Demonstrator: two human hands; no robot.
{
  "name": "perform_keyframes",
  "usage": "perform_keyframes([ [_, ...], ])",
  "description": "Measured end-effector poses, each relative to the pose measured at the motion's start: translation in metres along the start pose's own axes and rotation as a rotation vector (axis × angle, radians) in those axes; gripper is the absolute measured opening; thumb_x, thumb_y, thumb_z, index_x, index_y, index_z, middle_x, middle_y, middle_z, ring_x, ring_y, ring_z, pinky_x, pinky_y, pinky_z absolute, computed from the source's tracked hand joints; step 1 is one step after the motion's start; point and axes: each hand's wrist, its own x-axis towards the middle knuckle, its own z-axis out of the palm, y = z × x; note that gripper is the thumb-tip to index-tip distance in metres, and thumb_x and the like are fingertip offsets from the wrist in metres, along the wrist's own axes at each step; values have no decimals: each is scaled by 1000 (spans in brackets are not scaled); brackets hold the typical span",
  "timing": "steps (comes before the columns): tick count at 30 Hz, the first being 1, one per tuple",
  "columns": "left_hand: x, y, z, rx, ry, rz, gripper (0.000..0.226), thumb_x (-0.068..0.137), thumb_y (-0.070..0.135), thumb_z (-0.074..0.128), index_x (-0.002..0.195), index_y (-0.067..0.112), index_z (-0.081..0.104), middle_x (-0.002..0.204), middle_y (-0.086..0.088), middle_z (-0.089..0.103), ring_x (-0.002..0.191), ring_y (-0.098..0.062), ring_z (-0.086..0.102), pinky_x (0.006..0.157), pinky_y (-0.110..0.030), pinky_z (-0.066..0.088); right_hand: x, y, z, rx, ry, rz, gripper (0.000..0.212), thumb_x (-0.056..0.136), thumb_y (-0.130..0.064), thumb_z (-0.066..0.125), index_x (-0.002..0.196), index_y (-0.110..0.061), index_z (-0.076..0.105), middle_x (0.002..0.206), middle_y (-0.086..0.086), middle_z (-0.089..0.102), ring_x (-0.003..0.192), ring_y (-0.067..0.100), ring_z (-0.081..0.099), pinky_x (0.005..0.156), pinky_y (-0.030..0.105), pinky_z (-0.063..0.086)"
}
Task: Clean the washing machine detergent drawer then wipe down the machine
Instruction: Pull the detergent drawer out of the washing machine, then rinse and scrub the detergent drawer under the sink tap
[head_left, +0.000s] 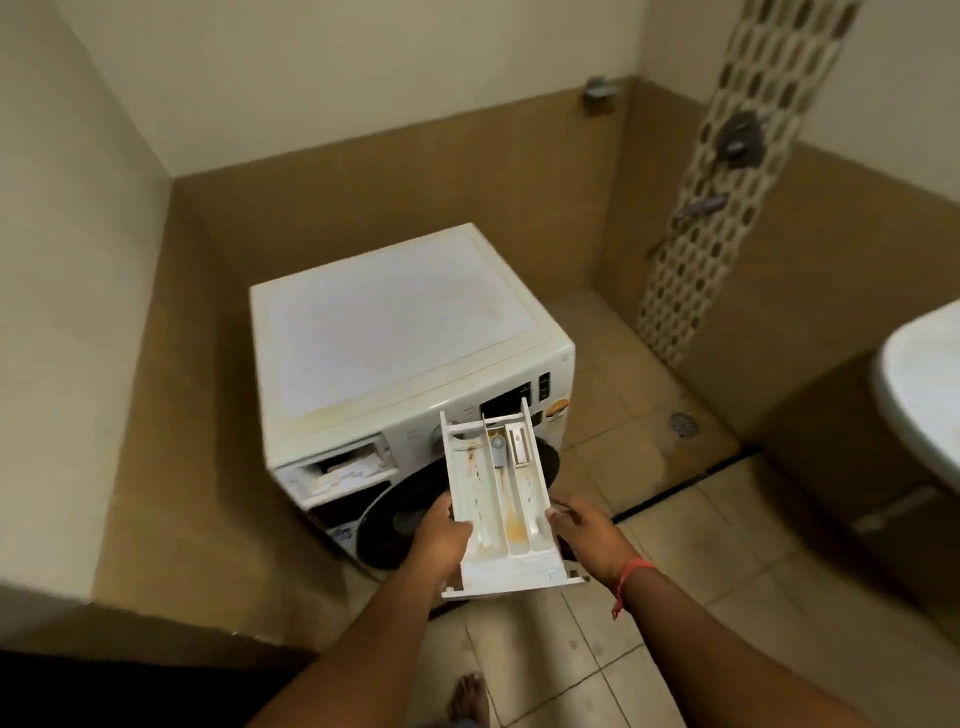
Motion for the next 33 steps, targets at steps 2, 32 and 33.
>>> perform_keyframes([
  [2, 10, 24, 14, 45, -62, 27, 52, 96, 5, 52, 144, 23, 44, 133, -2, 60, 107, -18, 61, 88, -33, 53, -1, -6, -19, 57, 64, 5, 26, 98, -32, 54, 121, -24, 63, 106, 2, 73, 96, 28, 69, 90, 49, 55],
  [32, 32, 309, 449, 700, -691, 686, 33, 101, 17, 48, 134, 17, 53, 124, -3, 62, 98, -15, 56, 72, -24, 44, -46, 73, -373, 773, 976, 89, 12, 94, -7, 58, 105, -8, 63, 102, 17, 72, 93, 34, 70, 80, 49, 58],
  [33, 27, 322, 473, 709, -679, 752, 35, 100, 16, 49, 136, 16, 52, 127, -4, 62, 100, -14, 55, 76, -23, 42, -48, 77, -394, 798, 986, 86, 11, 94, -8, 58, 104, -9, 63, 101, 13, 73, 91, 31, 71, 76, 46, 57],
])
